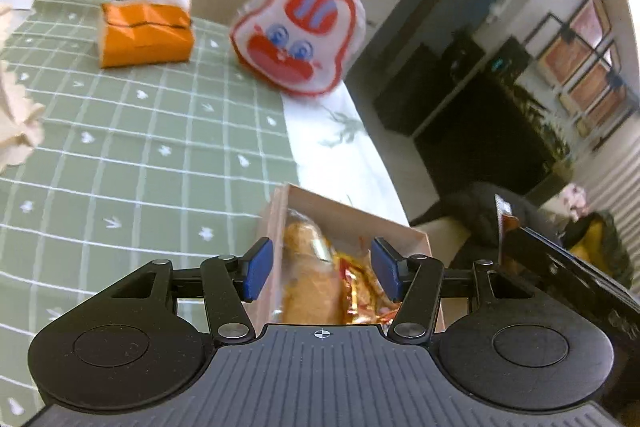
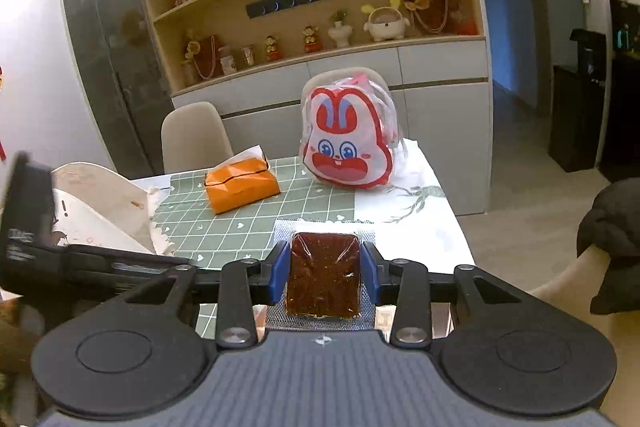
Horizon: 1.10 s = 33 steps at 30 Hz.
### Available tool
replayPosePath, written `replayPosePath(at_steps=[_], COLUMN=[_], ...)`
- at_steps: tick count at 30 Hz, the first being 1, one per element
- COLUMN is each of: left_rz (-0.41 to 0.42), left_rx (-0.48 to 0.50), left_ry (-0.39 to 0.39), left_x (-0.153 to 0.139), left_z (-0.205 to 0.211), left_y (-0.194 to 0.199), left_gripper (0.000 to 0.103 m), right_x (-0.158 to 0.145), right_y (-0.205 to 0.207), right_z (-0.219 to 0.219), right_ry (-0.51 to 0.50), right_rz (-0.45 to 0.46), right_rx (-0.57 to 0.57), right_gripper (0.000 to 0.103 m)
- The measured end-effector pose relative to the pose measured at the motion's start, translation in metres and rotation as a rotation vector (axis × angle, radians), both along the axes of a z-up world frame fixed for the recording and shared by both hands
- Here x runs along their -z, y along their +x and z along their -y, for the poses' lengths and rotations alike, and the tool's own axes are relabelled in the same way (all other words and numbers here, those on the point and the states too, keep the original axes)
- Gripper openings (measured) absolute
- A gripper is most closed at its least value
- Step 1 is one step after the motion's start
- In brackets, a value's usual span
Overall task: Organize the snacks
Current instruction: 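Lower the cake and chocolate square into the pink box and open both tools, then grasp the dark chocolate bar with the left tool while the right grasps the wafer packet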
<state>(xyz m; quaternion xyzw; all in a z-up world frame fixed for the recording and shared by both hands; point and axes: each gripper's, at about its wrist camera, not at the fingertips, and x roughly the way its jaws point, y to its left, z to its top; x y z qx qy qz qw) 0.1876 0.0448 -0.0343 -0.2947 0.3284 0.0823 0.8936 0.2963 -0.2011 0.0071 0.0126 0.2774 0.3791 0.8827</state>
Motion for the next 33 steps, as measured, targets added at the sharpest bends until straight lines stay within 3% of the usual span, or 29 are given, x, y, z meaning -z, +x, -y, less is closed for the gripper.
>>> replayPosePath(at_steps=[4,7,10,14,19,26,33], left_rz=[-0.035,-0.097,-0.177,-0.236,-0.235,-0.313,-0.383], left_rx=[-0.028,-0.039,-0.054,-0.024,0.039,0.148,0.188], left_ry=[0.028,0.046,0.074,0.019,0.043,0.205,0.228], left_x=[0.009,0.030,0.053,0.078,0.077,0.083,0.097], left_z=[-0.017,-0.027,-0.034,-0.043,-0.033,0.004,0.018], left_y=[-0.029,-0.051,-0.076,-0.093,-0.096,-0.079,-0.075], left_gripper=[0.060,0.060,0.060,0.060,0.060,0.060,0.060], right_x=[-0.003,0.004,0.017,0.044,0.075,0.105,0.116], right_y=[0.007,0.007,-0.004,-0.034,-0.076,-0.118,-0.154], right_z=[-0.025,-0.043,-0.049,-0.050,-0.058,-0.062,-0.048], right_ry=[-0.040,-0.108,-0.186,-0.280,-0.362,-0.420,-0.488], right_rz=[-0.036,-0.066,-0.070,-0.099,-0.145,-0.200,-0.162], right_rx=[-0.053,-0.057,-0.019,0.003,-0.004,-0.002,-0.004], right_gripper=[0.039,0.053,0.055,0.055,0.055,0.058,0.060])
